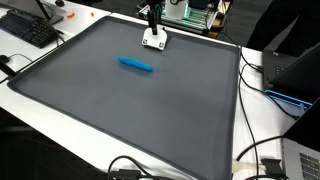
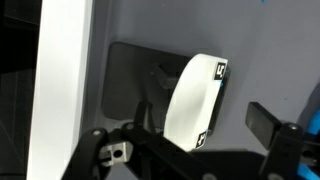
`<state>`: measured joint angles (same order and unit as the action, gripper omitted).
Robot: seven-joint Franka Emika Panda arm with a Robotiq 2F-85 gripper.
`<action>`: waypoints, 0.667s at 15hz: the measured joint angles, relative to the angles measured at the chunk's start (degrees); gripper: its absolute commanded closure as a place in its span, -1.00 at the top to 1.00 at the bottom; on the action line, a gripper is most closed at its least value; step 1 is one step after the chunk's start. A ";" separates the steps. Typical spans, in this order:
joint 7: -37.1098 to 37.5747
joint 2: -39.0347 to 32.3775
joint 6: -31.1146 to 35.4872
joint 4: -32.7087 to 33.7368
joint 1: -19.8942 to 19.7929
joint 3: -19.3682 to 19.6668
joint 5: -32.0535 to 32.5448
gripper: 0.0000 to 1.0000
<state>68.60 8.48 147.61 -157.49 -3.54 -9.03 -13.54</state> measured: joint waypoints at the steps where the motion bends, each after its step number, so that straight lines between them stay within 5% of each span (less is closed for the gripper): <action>1: 0.00 -0.72 0.89 0.00 0.11 0.16 0.14 1.00; 10: 0.05 -4.84 8.92 0.06 1.88 1.27 0.21 1.00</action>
<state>68.64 3.64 156.53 -157.42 -1.65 -7.76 -13.32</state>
